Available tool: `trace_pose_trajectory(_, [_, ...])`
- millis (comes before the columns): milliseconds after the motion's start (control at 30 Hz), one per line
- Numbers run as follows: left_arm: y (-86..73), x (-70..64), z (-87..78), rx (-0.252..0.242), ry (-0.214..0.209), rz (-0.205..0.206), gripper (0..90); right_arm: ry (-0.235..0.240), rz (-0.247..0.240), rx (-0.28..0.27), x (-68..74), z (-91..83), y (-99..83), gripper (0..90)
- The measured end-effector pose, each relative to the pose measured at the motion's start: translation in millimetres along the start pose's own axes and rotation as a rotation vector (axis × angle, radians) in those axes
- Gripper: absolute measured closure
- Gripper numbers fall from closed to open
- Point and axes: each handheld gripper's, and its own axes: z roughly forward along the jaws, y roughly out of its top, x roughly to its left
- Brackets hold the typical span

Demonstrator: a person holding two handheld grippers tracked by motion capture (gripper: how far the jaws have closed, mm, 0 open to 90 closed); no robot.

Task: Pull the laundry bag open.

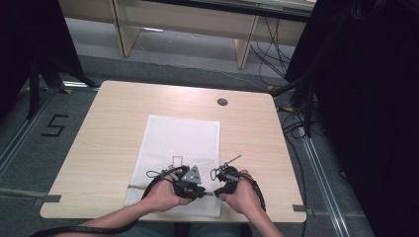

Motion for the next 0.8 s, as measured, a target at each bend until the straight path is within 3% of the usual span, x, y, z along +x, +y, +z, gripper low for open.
trace_pose_trajectory(67, [0.0,0.8,-1.6,0.006,0.003,0.017,81.5,-0.001,0.001,0.001,0.1,-0.1,0.0,90.0])
trace_pose_trajectory(133, [-0.9,0.3,-1.8,-0.003,0.002,-0.003,81.5,-0.003,-0.002,-0.001,0.3,0.0,0.0,90.0])
trace_pose_trajectory(267, [-1.1,-0.6,-2.5,0.004,0.006,0.004,81.5,-0.005,-0.004,-0.001,0.3,0.1,0.0,90.0])
trace_pose_trajectory(300, [-0.8,0.2,-3.6,0.006,0.011,0.026,81.5,-0.006,-0.003,-0.001,0.4,0.1,0.0,90.0])
trace_pose_trajectory(333, [-1.3,-0.1,-4.1,0.003,0.008,0.006,81.5,-0.007,0.005,0.002,1.2,-0.2,-0.2,90.0])
trace_pose_trajectory(800, [-2.5,-0.5,-8.1,0.0,0.015,0.005,81.5,-0.017,0.004,0.003,1.9,-0.1,-0.5,90.0])
